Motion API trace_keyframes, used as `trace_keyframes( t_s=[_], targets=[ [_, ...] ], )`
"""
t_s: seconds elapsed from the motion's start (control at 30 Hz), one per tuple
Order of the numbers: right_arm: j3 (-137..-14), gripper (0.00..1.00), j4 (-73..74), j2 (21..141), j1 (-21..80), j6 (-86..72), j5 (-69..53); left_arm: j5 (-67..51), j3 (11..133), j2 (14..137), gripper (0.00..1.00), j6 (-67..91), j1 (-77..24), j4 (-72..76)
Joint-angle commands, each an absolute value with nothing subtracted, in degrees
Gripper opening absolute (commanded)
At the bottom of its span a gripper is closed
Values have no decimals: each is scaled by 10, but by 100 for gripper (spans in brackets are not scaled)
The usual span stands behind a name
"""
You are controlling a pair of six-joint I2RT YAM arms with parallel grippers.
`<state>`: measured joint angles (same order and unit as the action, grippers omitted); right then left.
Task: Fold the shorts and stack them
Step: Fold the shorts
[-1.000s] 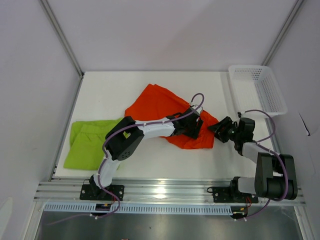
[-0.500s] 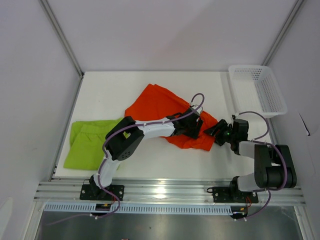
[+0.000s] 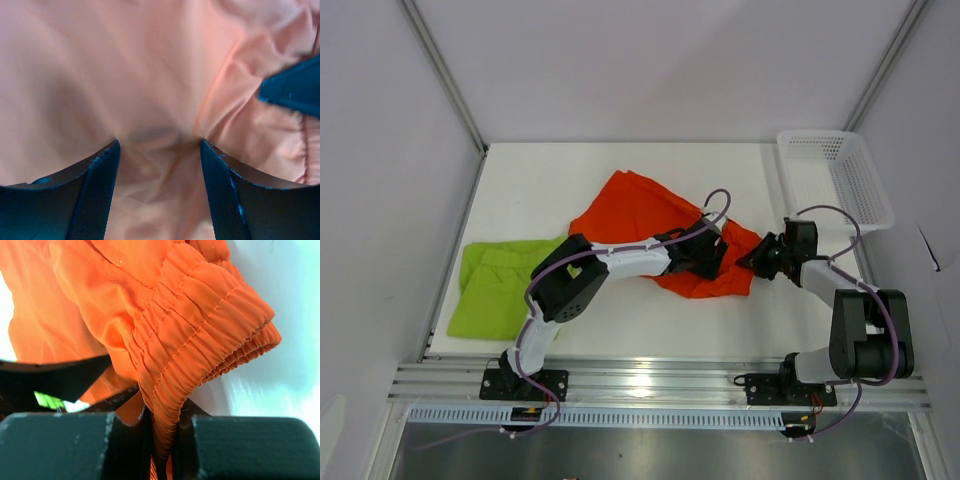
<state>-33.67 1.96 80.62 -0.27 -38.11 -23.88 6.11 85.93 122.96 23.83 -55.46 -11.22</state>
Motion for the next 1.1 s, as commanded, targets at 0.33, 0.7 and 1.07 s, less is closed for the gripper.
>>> trace_keyframes(
  t_s=[0.33, 0.7, 1.07],
  targets=[
    [-532, 0, 399, 809, -2, -259, 0, 39, 742, 1106, 78, 298, -520, -101],
    [-571, 0, 416, 816, -2, -220, 7, -94, 728, 1114, 68, 357, -441, 68],
    [-685, 0, 483, 903, 69, -181, 97, -195, 774, 1122, 70, 296, -452, -132]
  ],
)
